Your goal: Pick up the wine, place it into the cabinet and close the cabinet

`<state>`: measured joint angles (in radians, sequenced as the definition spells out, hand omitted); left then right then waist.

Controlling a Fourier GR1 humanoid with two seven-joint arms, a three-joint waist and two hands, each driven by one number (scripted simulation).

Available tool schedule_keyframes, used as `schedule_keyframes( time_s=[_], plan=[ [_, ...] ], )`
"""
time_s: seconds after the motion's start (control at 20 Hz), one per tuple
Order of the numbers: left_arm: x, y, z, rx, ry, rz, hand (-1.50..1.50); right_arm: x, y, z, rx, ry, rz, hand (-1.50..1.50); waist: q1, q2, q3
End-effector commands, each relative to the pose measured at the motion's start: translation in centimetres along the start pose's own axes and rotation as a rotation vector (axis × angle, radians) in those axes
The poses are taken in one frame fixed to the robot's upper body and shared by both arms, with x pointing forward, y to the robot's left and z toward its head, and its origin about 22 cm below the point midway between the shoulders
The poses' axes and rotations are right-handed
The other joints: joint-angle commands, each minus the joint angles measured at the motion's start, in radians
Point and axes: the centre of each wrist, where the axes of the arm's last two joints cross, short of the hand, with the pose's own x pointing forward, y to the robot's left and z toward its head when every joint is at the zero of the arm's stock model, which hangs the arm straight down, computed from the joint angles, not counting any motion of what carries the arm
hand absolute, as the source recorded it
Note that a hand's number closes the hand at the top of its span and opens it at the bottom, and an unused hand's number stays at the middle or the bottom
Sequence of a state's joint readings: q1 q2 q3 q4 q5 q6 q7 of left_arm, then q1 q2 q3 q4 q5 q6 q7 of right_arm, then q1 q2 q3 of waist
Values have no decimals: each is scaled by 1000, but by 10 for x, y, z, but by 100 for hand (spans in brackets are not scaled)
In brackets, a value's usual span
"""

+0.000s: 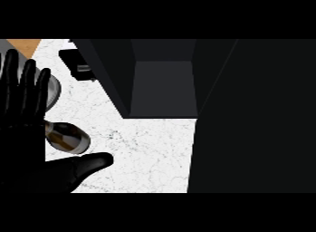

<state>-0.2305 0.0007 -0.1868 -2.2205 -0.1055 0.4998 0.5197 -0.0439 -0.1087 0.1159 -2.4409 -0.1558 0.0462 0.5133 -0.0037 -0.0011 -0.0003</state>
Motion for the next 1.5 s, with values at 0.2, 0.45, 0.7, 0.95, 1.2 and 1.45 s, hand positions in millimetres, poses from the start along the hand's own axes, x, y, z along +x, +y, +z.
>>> schedule_keyframes(
  time_s=[0.2,0.45,0.7,0.95,1.2,1.45],
  plan=[
    [-11,39,0,84,-9,-74,-150,16,3,15,6,-41,-7,-150,2,0,0],
    [-22,72,-4,183,-8,-122,-150,26,-1,25,-4,-29,-5,-150,-1,0,0],
    [-24,100,-7,239,1,-132,-150,14,16,10,25,-34,-13,-150,3,0,0],
    [-51,107,3,254,50,-155,-150,18,1,6,28,-44,-22,-150,3,1,0],
    [-63,165,-1,282,98,-172,-150,17,15,12,10,-35,-25,-150,3,0,0],
    [-117,170,-10,290,160,-168,-150,18,23,10,17,-47,-20,-150,-3,1,-1]
  ],
)
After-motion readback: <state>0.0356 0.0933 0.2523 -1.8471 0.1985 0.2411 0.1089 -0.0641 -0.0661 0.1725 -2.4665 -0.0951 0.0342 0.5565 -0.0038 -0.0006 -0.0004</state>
